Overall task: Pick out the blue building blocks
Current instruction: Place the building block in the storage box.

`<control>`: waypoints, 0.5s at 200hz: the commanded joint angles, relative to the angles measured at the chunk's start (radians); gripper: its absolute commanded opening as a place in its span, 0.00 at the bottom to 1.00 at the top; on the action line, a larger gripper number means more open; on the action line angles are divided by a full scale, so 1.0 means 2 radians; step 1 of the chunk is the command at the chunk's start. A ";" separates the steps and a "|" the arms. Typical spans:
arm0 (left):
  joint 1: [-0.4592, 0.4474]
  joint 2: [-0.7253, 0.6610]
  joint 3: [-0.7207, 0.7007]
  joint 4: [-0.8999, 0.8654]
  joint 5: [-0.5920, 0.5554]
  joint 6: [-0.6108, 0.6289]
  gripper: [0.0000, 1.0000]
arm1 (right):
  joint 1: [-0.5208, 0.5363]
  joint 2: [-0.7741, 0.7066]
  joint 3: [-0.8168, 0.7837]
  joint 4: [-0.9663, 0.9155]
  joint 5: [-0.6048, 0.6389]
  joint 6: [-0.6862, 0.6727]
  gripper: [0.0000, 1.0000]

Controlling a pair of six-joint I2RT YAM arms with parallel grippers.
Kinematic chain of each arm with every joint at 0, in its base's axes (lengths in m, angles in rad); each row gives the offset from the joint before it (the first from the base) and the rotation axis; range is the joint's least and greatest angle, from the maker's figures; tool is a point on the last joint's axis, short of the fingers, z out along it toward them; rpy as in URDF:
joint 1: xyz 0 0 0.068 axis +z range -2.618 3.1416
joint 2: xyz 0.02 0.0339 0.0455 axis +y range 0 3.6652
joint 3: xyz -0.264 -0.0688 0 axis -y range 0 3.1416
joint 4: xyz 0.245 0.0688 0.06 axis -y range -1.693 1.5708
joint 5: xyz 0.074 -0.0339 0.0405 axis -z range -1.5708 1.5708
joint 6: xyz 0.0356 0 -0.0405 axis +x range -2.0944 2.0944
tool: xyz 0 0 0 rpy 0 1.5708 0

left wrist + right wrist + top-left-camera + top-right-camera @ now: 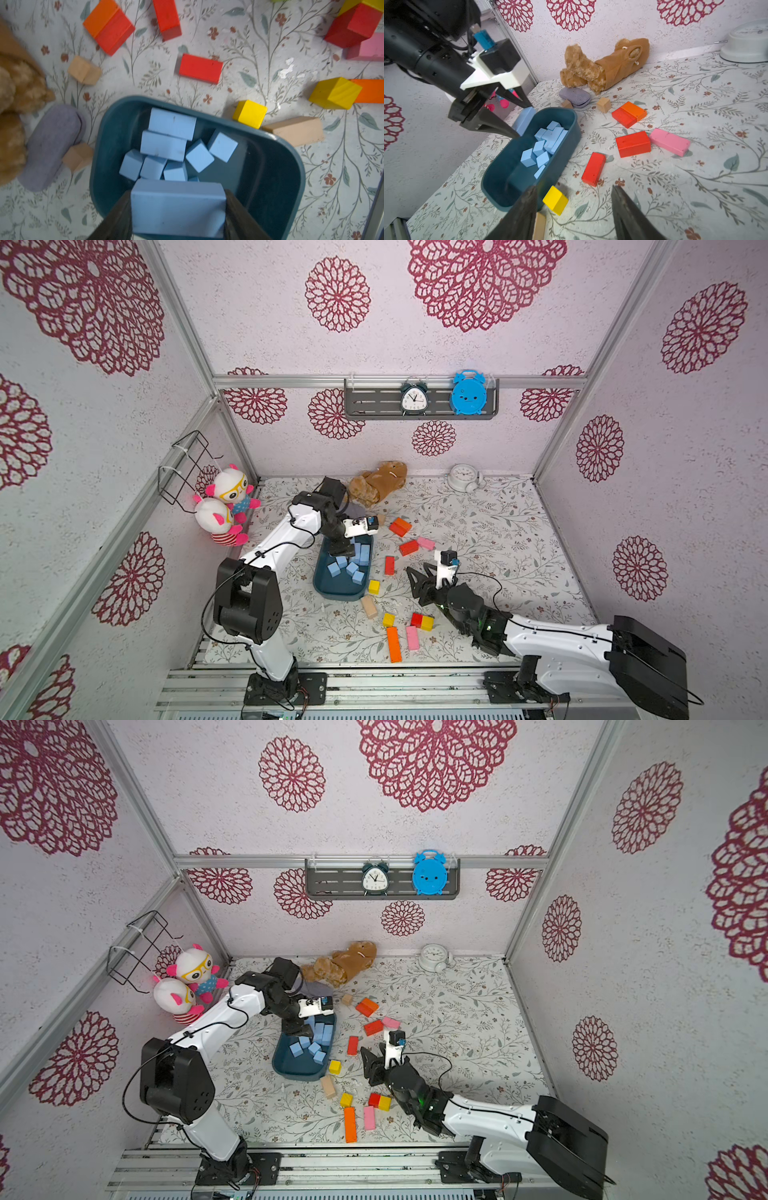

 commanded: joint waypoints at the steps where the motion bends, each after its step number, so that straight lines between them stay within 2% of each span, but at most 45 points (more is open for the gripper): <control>1: 0.013 -0.018 -0.034 -0.030 0.002 0.118 0.54 | -0.011 0.031 0.041 0.003 -0.075 -0.045 0.60; 35: 0.001 -0.052 -0.125 0.009 0.025 0.121 0.58 | -0.020 0.089 0.081 0.017 -0.115 -0.048 0.60; 56: -0.006 -0.063 -0.166 0.053 0.012 0.119 0.59 | -0.024 0.111 0.093 0.024 -0.131 -0.046 0.60; 78: -0.007 -0.059 -0.174 0.073 0.005 0.114 0.60 | -0.025 0.121 0.096 0.029 -0.131 -0.041 0.60; 100: -0.008 -0.055 -0.165 0.064 0.007 0.113 0.65 | -0.025 0.126 0.092 0.041 -0.129 -0.036 0.61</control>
